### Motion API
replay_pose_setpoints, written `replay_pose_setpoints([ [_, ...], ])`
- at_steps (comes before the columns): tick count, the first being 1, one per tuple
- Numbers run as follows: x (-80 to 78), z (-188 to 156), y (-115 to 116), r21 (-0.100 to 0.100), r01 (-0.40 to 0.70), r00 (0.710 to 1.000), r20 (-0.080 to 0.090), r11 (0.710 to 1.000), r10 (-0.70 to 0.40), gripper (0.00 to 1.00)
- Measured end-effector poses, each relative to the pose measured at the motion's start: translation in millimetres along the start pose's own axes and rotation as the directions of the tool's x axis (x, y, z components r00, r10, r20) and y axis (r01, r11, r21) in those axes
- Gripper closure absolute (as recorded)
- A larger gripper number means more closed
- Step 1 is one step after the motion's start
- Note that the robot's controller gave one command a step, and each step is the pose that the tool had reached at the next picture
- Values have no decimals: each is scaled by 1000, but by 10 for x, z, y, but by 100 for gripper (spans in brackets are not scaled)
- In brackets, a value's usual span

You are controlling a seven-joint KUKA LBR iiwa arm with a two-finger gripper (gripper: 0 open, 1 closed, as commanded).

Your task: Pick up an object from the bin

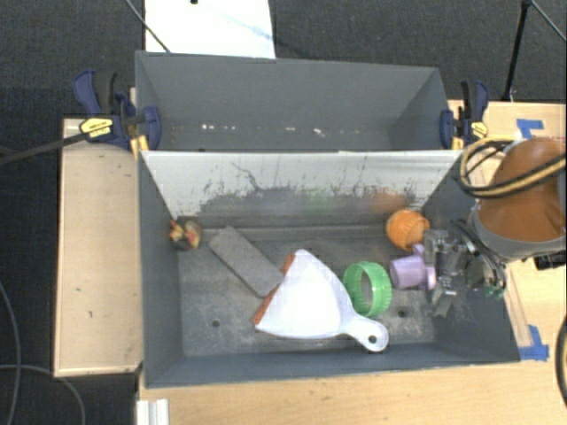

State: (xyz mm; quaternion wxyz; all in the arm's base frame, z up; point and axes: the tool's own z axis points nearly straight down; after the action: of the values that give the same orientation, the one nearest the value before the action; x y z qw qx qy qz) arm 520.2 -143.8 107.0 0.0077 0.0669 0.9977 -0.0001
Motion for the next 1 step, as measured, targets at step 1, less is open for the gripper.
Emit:
replay_pose_setpoints([
  [1, -152, 293, 39, 2, 17, 1000, 10, 1000, -17, 0],
])
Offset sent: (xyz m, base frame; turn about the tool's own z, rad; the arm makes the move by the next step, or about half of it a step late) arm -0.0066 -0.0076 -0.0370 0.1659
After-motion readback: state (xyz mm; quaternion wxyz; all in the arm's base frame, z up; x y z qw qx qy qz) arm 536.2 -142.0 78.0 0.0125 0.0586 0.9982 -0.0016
